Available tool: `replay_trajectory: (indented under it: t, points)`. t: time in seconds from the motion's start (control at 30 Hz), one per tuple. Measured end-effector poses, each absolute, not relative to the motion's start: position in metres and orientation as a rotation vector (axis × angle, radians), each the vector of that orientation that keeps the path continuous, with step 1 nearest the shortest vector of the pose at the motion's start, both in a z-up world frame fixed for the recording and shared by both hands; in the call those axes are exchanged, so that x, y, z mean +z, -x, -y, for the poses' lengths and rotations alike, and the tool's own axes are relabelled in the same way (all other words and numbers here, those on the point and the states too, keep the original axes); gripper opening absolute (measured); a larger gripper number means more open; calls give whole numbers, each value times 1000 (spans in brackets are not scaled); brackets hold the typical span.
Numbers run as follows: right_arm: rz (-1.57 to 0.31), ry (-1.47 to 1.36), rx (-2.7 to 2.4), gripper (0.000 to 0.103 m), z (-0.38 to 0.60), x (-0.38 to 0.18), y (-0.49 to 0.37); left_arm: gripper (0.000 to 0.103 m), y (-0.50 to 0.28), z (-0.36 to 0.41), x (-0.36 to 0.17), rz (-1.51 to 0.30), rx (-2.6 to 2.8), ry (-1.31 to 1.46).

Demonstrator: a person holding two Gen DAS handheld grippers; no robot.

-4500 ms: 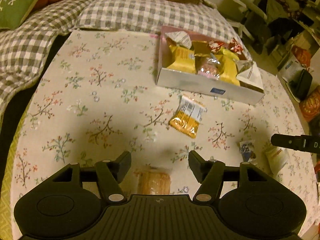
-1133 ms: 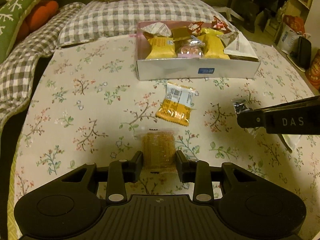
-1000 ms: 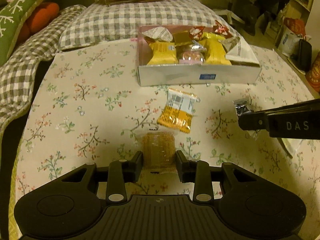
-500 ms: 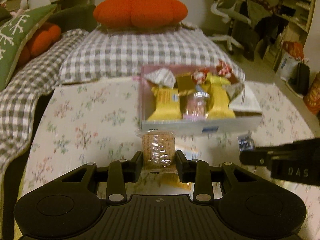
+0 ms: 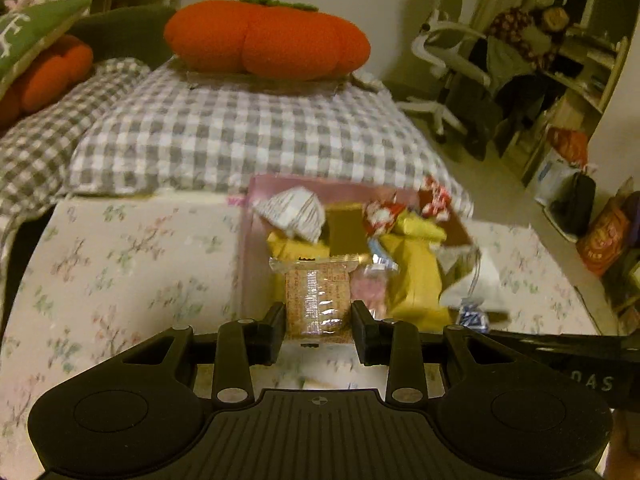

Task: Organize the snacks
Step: 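Carry the cake and candy over the silver box and lower them in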

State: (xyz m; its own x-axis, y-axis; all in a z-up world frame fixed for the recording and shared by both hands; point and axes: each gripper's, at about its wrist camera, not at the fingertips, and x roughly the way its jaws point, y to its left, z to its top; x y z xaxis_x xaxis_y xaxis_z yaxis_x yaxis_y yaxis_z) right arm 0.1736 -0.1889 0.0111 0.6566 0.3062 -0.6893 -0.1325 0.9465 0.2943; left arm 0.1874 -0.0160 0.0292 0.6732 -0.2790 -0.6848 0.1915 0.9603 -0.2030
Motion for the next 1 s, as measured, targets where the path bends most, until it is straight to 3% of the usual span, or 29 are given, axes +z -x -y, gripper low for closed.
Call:
replay_trajectory:
  t: [1.0]
  points:
    - [-771, -385, 240, 19, 193, -6, -230, 34, -236, 35, 1, -777, -330, 71]
